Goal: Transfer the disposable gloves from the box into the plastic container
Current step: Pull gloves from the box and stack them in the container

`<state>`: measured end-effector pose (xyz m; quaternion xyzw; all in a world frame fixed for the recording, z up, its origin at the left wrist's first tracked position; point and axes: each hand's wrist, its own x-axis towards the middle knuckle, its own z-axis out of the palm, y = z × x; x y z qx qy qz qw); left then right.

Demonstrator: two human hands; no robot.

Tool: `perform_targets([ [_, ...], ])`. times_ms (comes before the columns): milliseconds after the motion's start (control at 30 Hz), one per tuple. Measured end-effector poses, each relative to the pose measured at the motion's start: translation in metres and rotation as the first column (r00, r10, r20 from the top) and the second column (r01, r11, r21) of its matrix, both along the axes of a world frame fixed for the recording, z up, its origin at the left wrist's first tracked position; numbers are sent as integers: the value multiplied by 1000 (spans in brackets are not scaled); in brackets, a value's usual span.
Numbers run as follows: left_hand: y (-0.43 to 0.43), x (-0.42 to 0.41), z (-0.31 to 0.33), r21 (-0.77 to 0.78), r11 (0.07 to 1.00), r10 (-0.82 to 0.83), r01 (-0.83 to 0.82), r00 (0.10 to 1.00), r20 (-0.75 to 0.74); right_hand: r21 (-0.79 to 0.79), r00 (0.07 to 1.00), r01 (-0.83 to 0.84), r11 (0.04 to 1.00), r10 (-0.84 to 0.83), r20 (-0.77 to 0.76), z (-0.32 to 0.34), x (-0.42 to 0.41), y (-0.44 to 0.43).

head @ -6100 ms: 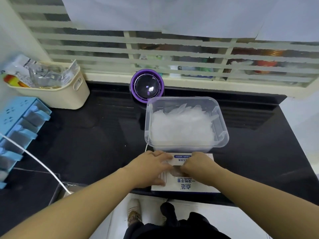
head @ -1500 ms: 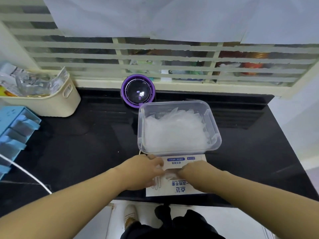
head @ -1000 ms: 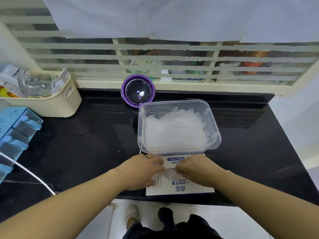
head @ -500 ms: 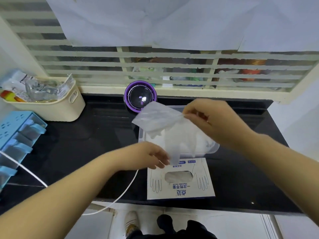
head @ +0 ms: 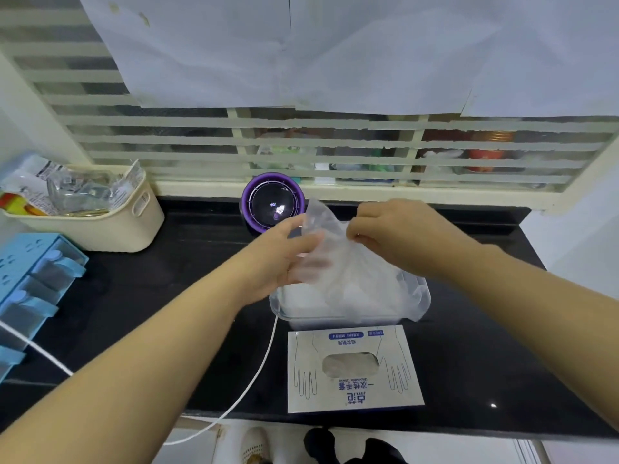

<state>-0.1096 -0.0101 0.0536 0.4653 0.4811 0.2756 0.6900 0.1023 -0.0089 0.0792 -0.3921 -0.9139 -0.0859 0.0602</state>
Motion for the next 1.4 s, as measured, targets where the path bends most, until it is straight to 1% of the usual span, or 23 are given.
perform_targets([
  [100, 5, 7, -15, 5, 984, 177, -177, 978, -111, -88, 997, 56, 995, -52, 50, -31, 5, 16],
  [133, 5, 9, -19, 59, 972, 234, -228, 959, -160, -109, 995, 76, 991, -69, 72, -41, 4, 21],
  [167, 6, 9, -23, 175, 947, 303, -268, 926, -223, -123, 992, 98, 988, -86, 97, -50, 3, 27],
  [200, 6, 8, -27, 353, 894, 387, -277, 873, -297, -132, 989, 114, 985, -100, 109, -59, 1, 31],
  [233, 5, 6, -28, 551, 803, 466, -227, 815, -345, -139, 989, 121, 983, -106, 105, -66, -2, 36],
  [267, 4, 4, -28, 714, 692, 506, -105, 777, -376, -148, 990, 119, 982, -106, 95, -72, -4, 38],
  [300, 5, 3, -28, 816, 574, 495, 67, 766, -411, -161, 992, 111, 981, -99, 82, -78, -8, 40],
  [333, 5, 3, -29, 835, 476, 431, 275, 755, -494, -171, 993, 104, 980, -94, 66, -83, -11, 39],
  [367, 7, 5, -33, 790, 401, 349, 463, 721, -599, -182, 995, 91, 979, -82, 56, -90, -14, 39],
  [400, 10, 8, -37, 690, 393, 264, 608, 644, -718, -197, 997, 74, 978, -65, 49, -98, -17, 39],
  [433, 12, 12, -41, 564, 452, 178, 691, 549, -816, -229, 997, 66, 971, -56, 50, -105, -19, 37],
  [467, 16, 15, -47, 438, 527, 97, 729, 460, -883, -274, 997, 69, 959, -54, 60, -111, -21, 37],
  [500, 20, 17, -53, 328, 579, 26, 746, 386, -922, -321, 995, 84, 943, -65, 69, -114, -21, 35],
  [533, 23, 20, -59, 260, 601, -19, 756, 339, -941, -356, 994, 102, 929, -82, 70, -115, -19, 35],
  [600, 27, 24, -69, 185, 588, -57, 788, 268, -962, -378, 991, 130, 917, -124, 38, -112, -11, 32],
  [667, 32, 30, -78, 121, 562, -76, 818, 197, -978, -346, 984, 179, 921, -175, 42, -105, -1, 28],
  [767, 40, 39, -87, 3, 529, -92, 849, 61, -994, -335, 937, 341, 878, -292, 190, -102, 6, 25],
  [867, 47, 45, -96, -99, 533, -132, 840, -33, -991, -382, 876, 460, 801, -340, 341, -113, 4, 27],
  [967, 48, 46, -99, -151, 551, -133, 820, -93, -987, -504, 838, 533, 680, -342, 425, -126, -2, 30],
  [1033, 49, 47, -99, -178, 545, -107, 819, -142, -984, -538, 815, 567, 624, -326, 479, -137, -6, 31],
  [1200, 51, 48, -108, -262, 533, -54, 804, -277, -959, -590, 781, 621, 516, -346, 519, -162, -10, 37],
  [1267, 50, 48, -112, -276, 538, -47, 796, -299, -953, -623, 777, 630, 464, -372, 508, -160, -12, 39],
  [1400, 50, 52, -111, -287, 545, -52, 787, -310, -949, -689, 804, 591, 420, -373, 463, -133, -10, 37],
])
